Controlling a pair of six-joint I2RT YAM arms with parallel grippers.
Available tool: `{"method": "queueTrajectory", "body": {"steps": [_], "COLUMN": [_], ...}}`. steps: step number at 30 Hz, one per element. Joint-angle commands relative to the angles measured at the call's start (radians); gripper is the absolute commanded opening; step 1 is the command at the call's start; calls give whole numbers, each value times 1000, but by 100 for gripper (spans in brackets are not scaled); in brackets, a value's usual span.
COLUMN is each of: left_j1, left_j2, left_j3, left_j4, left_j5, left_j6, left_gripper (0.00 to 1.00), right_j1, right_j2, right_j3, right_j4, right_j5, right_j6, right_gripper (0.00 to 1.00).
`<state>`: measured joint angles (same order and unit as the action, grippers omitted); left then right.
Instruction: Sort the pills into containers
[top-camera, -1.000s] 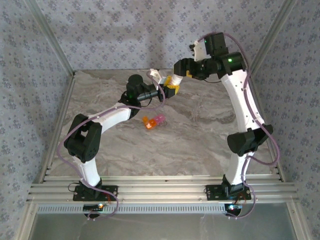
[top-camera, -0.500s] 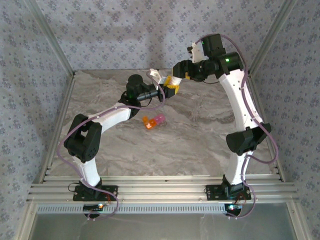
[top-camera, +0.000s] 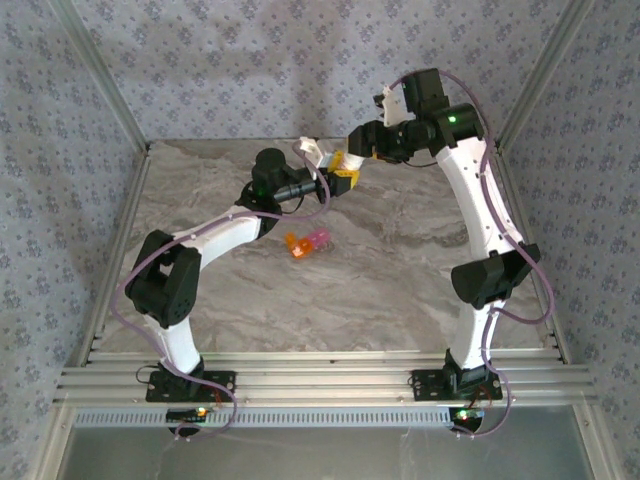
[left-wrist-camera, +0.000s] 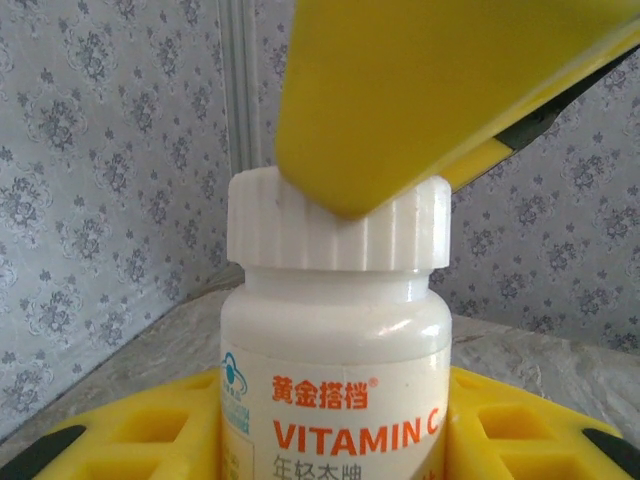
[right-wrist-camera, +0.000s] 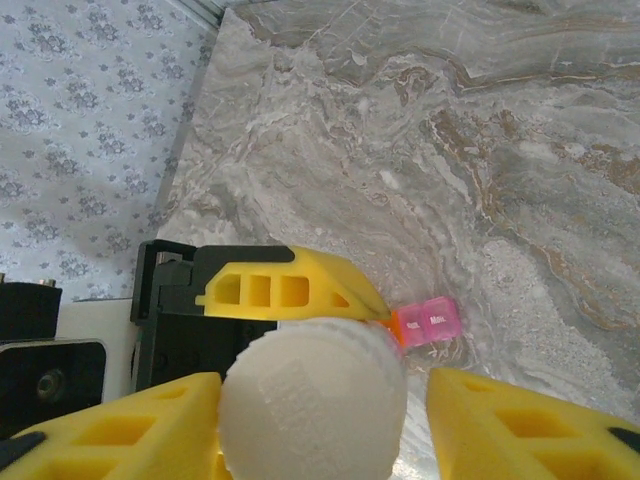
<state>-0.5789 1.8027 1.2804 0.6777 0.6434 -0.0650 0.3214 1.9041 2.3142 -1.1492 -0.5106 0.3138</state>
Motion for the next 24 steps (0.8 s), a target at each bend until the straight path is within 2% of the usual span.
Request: {"method": "queueTrajectory", "body": {"steps": [1,5,10,16,19,24], "left_j1": [-8,-10,-15,-24,-26,-26], "left_j2": [-49,-46,-40,-19,-8,-2], "left_j3": [12,13,20,44,50,55], "left_j4": [16,14,13,9,10,10], "left_j5": [27,18,-28,-67,-76,-82], "left_j6": [11,14,29,49,52,58], "left_gripper": [0,0,0,0,0,0], "right_j1": [-4,4,43,133,168,172], "right_j2": [15,7,-25,-88,-109,-120], "right_j3": [23,-2,-83,-237,-273,-282], "right_j4": [-24,-22,1,77,117,143], "right_j5": [6,21,111,306,359,350], "right_j6": [-3,3,67,300,383,418], "right_gripper": [50,46,45,41,42,43]}}
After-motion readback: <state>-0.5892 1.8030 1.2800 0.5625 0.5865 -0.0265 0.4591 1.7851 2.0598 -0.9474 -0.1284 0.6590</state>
